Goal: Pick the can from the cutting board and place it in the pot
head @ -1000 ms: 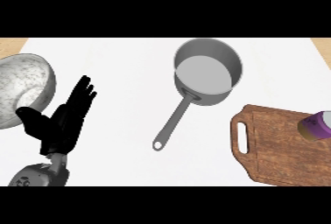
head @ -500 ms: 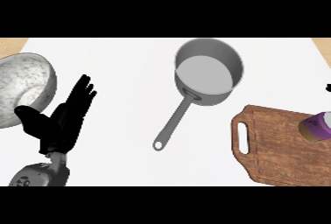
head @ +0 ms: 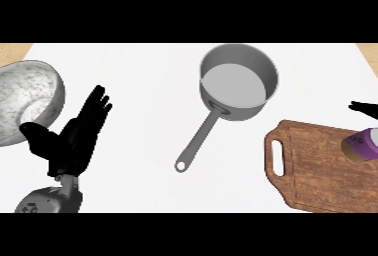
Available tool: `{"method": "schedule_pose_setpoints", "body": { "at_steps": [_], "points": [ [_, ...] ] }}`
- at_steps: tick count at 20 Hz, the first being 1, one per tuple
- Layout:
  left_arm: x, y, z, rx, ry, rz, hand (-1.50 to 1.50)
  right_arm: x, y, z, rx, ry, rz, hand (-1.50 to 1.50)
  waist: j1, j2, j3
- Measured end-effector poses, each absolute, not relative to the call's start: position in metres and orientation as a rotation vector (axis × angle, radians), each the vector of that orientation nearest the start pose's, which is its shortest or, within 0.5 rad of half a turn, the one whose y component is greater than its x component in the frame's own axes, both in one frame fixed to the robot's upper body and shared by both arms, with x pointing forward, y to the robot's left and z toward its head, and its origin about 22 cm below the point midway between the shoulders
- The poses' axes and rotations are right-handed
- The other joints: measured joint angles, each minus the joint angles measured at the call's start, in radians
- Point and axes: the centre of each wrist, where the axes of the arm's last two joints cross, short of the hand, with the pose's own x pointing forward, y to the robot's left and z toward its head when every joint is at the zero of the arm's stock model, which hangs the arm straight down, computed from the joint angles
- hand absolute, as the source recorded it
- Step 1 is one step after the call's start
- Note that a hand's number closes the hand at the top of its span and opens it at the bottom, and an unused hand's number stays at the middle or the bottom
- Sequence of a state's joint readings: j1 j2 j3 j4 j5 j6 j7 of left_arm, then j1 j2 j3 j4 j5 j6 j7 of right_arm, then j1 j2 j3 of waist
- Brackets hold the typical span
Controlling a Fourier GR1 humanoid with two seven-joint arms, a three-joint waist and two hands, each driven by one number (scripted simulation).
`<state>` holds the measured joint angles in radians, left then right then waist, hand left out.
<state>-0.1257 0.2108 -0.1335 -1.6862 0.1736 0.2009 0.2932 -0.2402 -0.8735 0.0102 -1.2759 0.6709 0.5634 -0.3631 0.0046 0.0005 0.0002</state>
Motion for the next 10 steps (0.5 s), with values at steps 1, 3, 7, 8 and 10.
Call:
{"method": "schedule_pose_setpoints", "body": {
  "at_steps": [1,3,7,8,10],
  "points": [
    [0.262,0.228,0.058,0.009,-1.478,-0.015,0.00,0.289,-0.425,0.127,-0.582,-1.040,1.467,-1.50,-0.001,0.000,0.000],
    [0.264,0.234,0.062,0.010,-1.474,-0.015,0.00,0.293,-0.425,0.124,-0.598,-1.014,1.481,-1.50,0.000,0.000,0.000],
    [0.267,0.230,0.060,0.014,-1.470,-0.014,0.00,0.299,-0.422,0.113,-0.610,-0.972,1.510,-1.50,0.000,0.000,0.000],
    [0.264,0.227,0.056,0.013,-1.473,-0.013,0.00,0.301,-0.422,0.114,-0.609,-0.967,1.509,-1.50,0.000,0.000,0.000],
    [0.264,0.230,0.059,0.012,-1.475,-0.013,0.00,0.304,-0.422,0.110,-0.613,-0.952,1.514,-1.50,0.000,0.000,0.000]
  ]
}}
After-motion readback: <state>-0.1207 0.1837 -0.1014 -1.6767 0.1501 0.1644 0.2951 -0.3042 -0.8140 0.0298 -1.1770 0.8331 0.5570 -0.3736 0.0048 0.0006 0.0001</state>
